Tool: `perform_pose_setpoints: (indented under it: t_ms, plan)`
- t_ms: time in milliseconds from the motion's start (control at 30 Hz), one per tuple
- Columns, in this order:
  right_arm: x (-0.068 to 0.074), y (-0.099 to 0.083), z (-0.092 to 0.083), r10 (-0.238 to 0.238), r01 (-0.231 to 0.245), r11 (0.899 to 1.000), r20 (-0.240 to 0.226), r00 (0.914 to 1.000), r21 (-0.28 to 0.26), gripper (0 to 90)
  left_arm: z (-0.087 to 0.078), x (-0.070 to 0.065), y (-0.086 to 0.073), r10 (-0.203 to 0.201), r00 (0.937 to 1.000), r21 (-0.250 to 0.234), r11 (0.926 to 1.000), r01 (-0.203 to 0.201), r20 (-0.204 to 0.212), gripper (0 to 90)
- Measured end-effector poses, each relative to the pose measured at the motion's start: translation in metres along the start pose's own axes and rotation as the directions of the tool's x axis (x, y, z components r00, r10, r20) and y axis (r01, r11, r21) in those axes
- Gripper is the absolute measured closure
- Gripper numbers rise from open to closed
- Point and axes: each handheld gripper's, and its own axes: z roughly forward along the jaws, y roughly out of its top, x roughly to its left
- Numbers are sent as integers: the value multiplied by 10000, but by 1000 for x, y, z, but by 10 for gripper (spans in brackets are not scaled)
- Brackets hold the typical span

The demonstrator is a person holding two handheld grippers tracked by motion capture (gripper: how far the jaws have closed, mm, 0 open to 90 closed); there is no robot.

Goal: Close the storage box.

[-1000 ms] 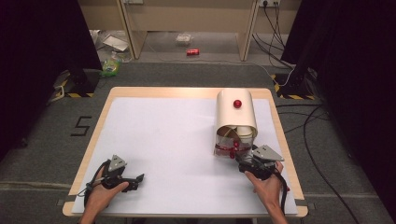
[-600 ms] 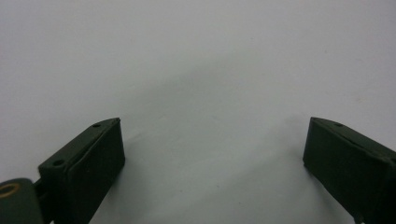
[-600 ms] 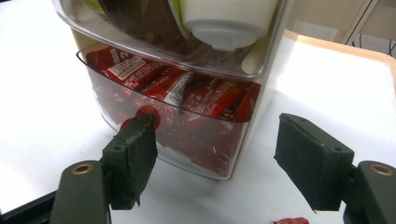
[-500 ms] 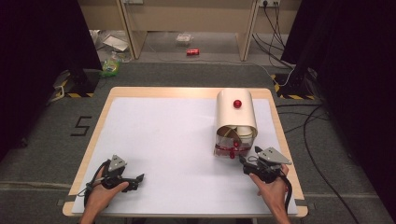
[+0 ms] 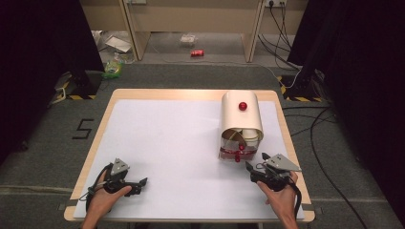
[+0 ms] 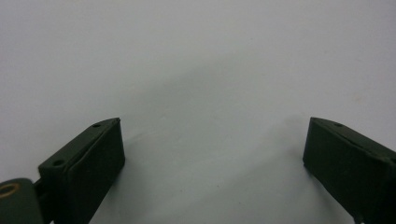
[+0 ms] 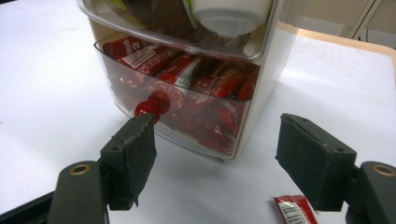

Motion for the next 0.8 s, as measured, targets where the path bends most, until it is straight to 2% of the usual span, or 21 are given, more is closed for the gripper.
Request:
perform_pose_setpoints:
  t_ms: [433, 800]
  plan:
    - [-2, -6, -12, 168, -168, 9999, 0, 9999, 15, 284, 0, 0, 0, -1, 10000, -2, 10000, 1, -3, 47]
    - [-2, -12, -20, 78, -77, 9999, -36, 10000, 122, 284, 0, 0, 0, 10, 10000, 6, 10000, -10, -9, 47]
